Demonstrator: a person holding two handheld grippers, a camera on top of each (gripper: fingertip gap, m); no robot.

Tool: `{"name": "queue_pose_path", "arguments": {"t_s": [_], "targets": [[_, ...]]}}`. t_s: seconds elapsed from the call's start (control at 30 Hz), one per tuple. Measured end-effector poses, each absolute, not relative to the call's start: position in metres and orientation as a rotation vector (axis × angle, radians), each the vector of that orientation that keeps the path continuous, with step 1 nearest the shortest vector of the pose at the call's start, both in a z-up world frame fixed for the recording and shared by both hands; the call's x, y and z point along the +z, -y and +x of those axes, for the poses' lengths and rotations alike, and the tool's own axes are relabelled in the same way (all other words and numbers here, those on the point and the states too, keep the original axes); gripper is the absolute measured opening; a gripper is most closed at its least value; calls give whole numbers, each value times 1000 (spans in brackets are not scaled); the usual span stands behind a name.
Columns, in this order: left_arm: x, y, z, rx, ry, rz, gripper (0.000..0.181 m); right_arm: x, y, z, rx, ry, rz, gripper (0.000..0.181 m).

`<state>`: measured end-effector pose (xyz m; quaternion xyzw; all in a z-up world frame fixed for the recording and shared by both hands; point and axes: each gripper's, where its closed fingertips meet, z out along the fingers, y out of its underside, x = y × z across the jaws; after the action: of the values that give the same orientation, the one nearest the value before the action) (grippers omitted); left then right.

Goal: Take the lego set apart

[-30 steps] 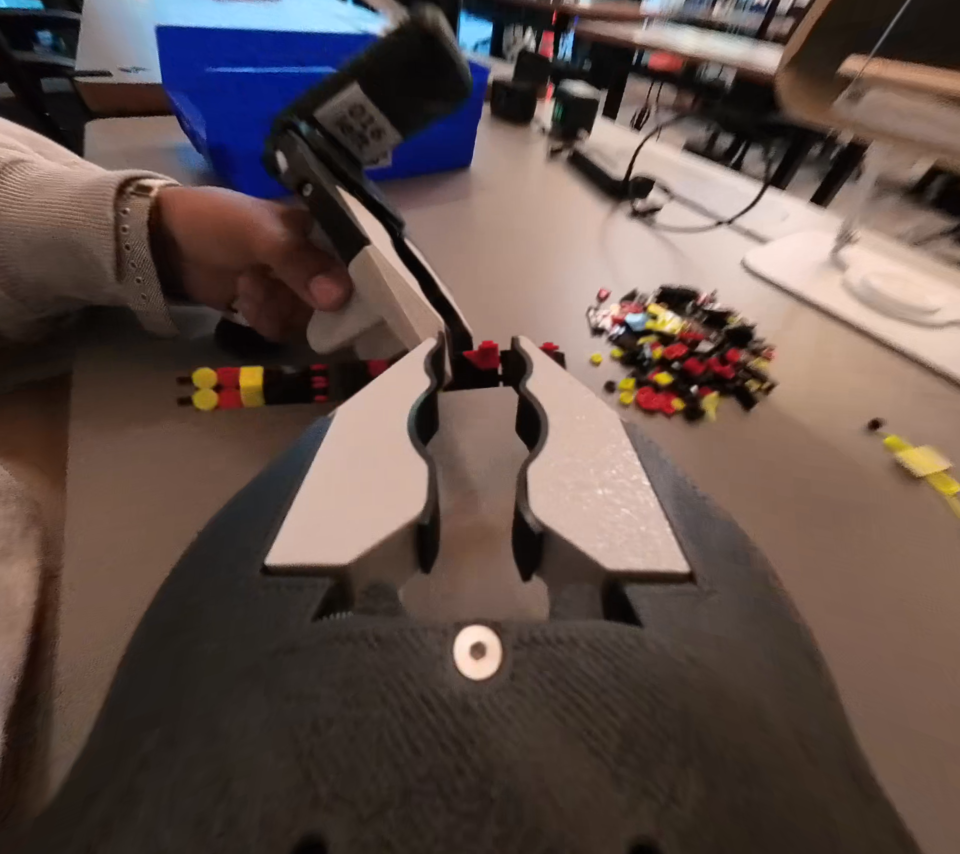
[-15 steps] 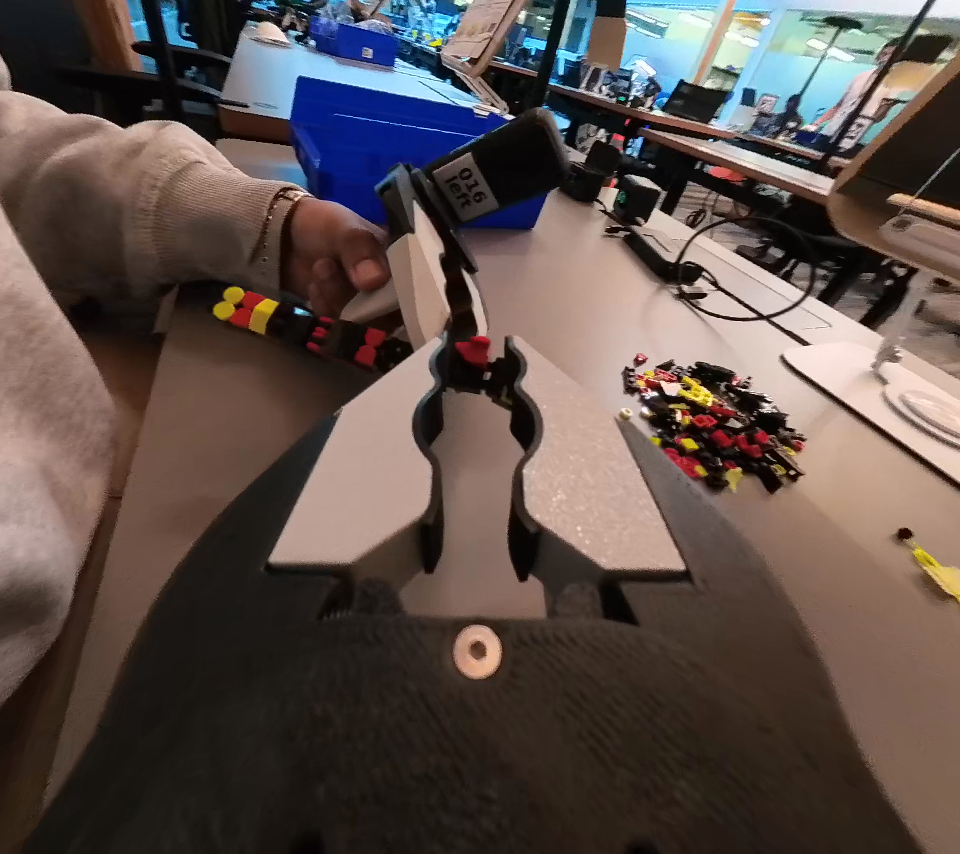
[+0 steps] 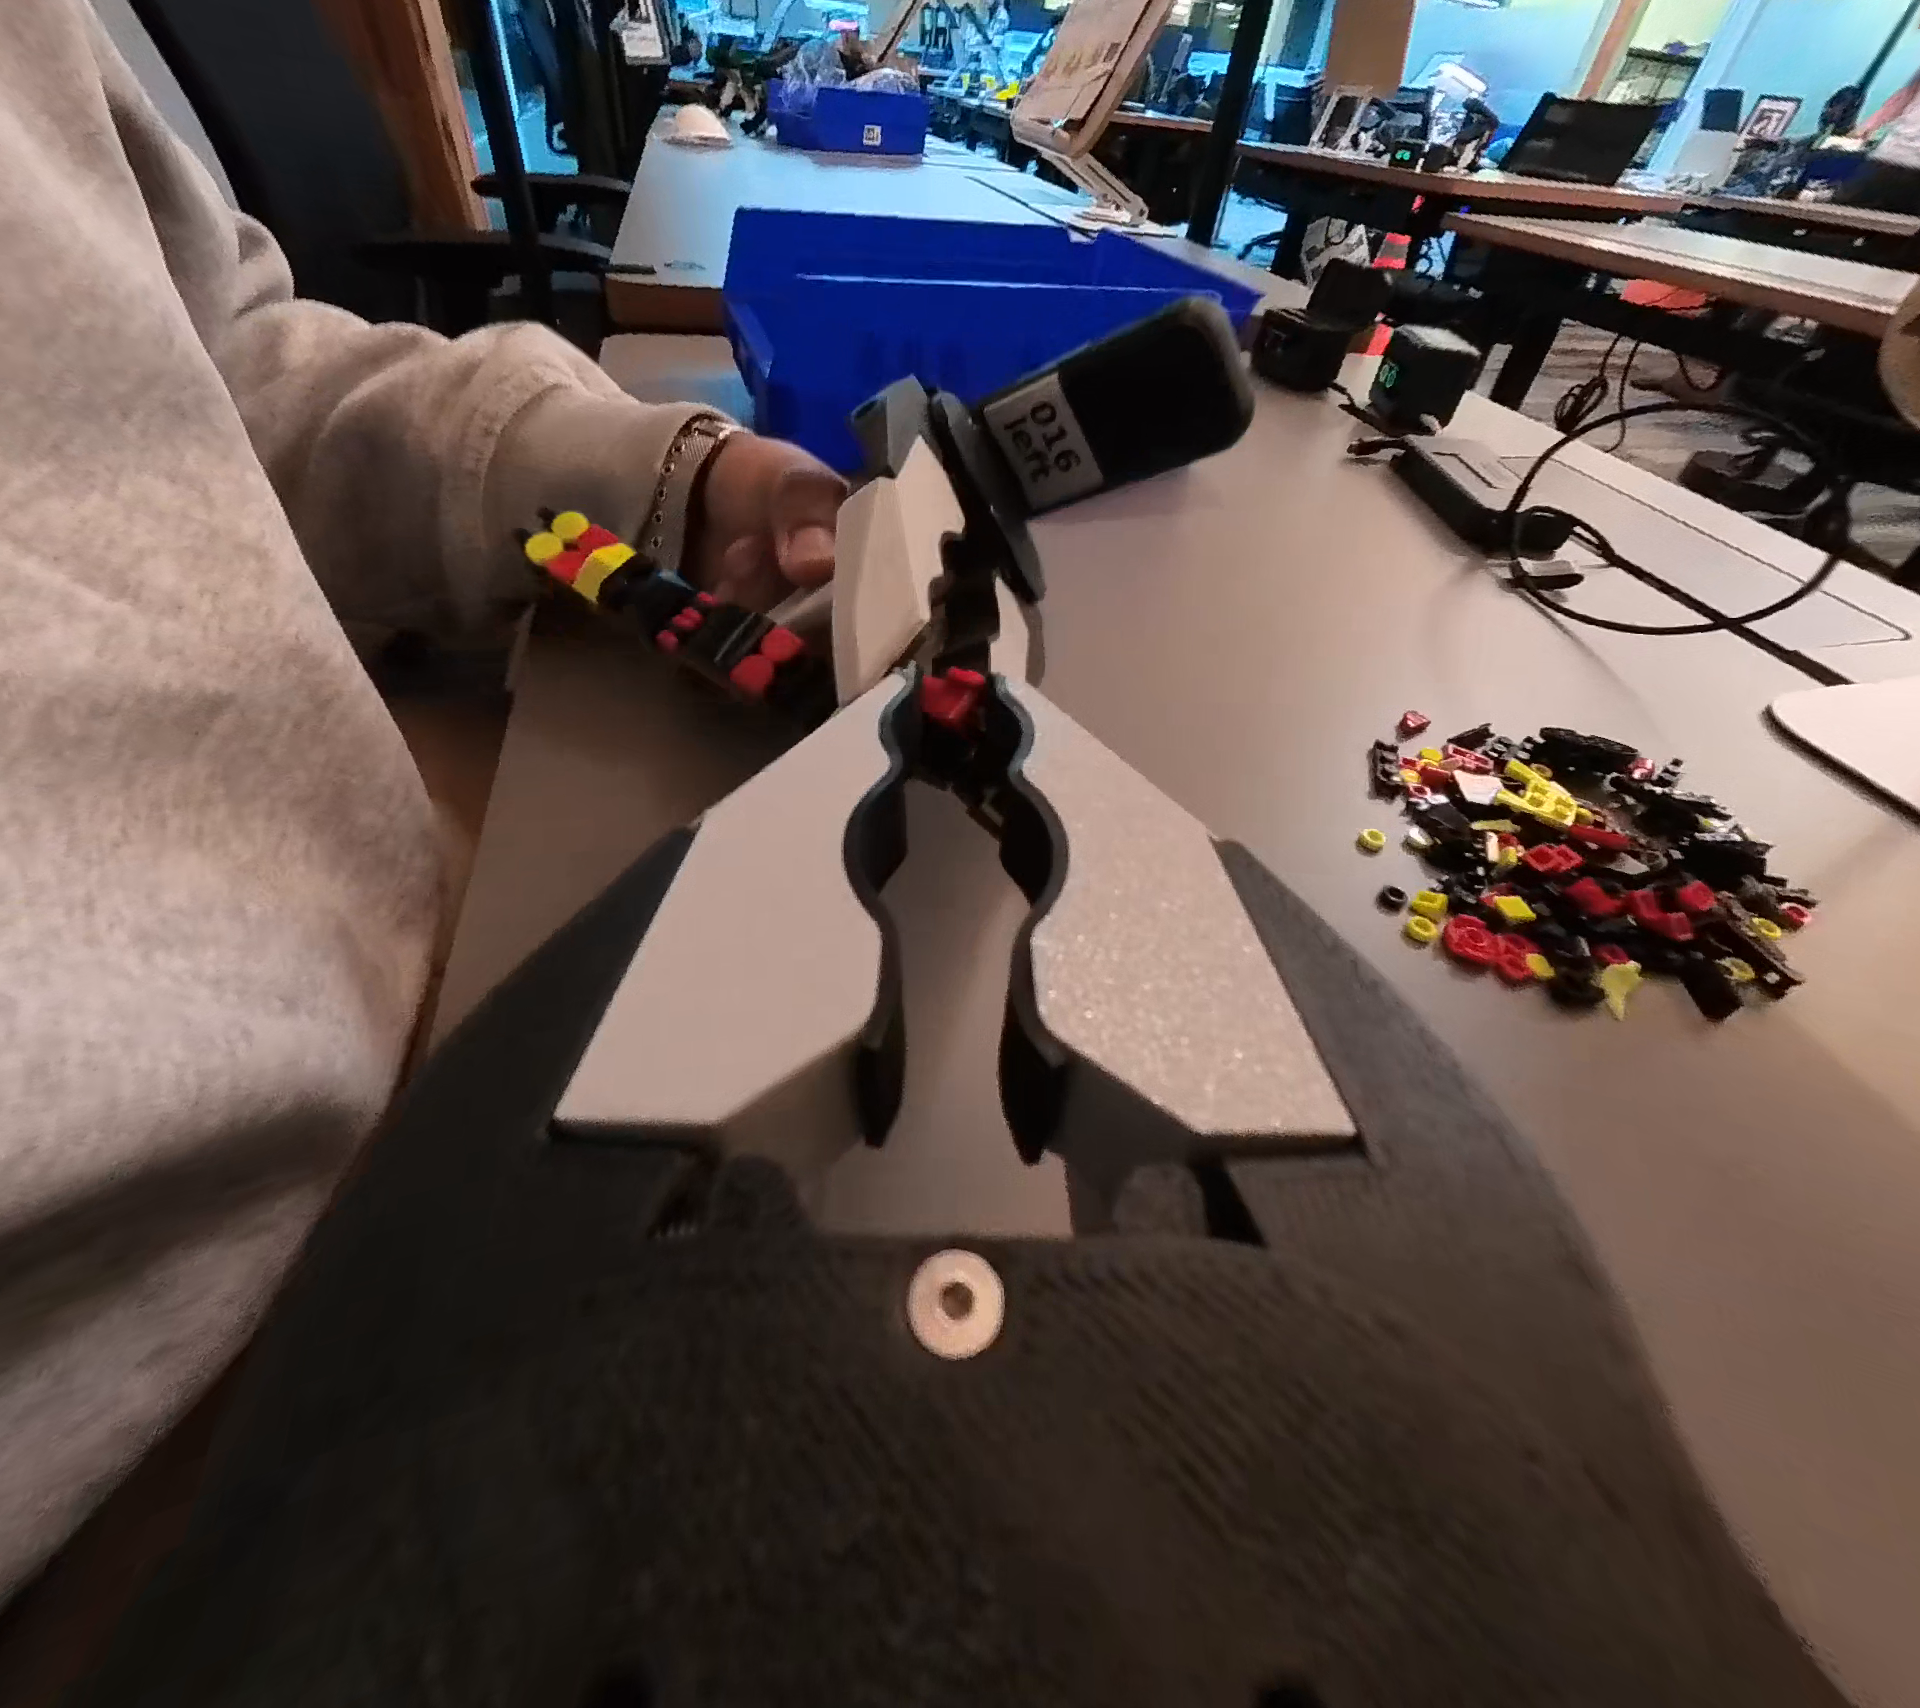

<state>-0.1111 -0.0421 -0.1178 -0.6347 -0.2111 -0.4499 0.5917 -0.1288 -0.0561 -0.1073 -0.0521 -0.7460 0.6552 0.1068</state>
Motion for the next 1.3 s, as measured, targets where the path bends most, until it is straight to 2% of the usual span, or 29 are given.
{"name": "queue_pose_path", "arguments": {"t_s": [0.2, 0.27, 0.3, 0.4, 0.57, 0.73, 0.87, 0.97, 1.13, 1.3], "targets": [[-116, 37, -118, -1077, 585, -1411, 14, -102, 51, -134, 1992, 2158, -224, 8], [-147, 33, -130, -938, 719, -1570, 14, -69, 48, -125, 2253, 2016, -225, 9], [-139, 33, -127, -943, 675, -1556, 14, -53, 44, -126, 2322, 1947, -262, 8], [-137, 30, -118, -883, 620, -1611, 15, -68, 31, -148, 2052, 1957, -330, 9], [-173, 33, -145, -538, 730, -1820, 15, -90, 23, -167, 2132, 1967, -518, 9], [-168, 43, -165, -343, 757, -1813, 52, -100, 31, -166, 1990, 2003, -450, 10], [-122, 38, -153, -309, 544, -1647, 40, -84, 36, -156, 2211, 1936, -483, 10], [-97, 37, -155, -86, 469, -1551, 41, -88, 30, -179, 2353, 1854, -945, 10], [-110, 35, -161, 317, 410, -1723, 34, -105, 44, -180, 2538, 1869, -1366, 10], [-108, 36, -162, 334, 412, -1708, 13, -100, 54, -168, 2940, 1819, -1597, 8]]}}
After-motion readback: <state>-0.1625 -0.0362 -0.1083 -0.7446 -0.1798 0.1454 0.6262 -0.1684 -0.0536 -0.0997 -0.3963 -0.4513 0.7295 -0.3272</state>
